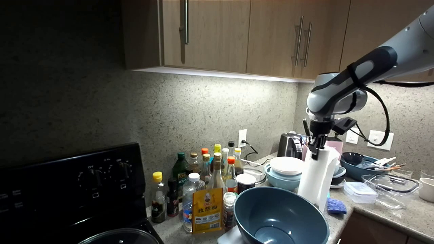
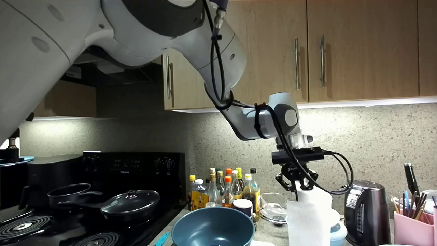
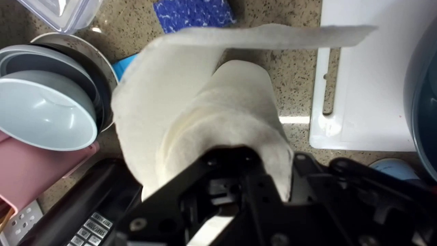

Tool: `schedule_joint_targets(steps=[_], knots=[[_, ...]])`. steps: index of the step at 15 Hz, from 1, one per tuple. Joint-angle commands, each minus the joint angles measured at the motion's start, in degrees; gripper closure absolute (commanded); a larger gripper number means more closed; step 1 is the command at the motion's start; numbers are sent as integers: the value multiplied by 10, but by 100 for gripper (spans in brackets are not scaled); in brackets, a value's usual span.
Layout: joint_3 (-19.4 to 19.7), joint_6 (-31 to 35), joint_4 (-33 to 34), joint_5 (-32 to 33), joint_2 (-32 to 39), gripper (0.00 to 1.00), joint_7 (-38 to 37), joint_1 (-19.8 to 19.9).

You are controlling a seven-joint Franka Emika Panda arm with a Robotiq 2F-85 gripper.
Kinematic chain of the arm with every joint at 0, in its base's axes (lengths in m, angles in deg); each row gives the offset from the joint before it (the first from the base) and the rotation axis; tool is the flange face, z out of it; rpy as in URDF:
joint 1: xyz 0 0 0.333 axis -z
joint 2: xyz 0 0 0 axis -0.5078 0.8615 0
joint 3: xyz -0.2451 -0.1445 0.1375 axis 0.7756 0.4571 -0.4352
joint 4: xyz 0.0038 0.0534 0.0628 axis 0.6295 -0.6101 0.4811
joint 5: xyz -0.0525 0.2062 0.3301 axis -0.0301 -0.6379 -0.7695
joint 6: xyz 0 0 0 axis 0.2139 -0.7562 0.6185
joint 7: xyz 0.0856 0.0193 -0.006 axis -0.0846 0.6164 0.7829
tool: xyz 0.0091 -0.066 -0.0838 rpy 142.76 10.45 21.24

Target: Place the paper towel roll and blue sponge in the blue bowl on the left

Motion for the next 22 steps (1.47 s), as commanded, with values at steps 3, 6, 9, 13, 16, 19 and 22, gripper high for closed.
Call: schedule_joint_targets(steps=[3,6,9,13,16,19,22], knots=[[12,37,-57,36,-63,97,-32,-17],[15,43,-81,54,-93,97,-47,-30],[21,50,-106,83,-125,97,-69,-46],[27,38,-121,129,-154,97,-93,-64],[25,27,-126,152,-175,97,-99,-72],[19,17,-133,154,-193,97,-95,-77],[10,9,-135,127,-204,97,-83,-77]])
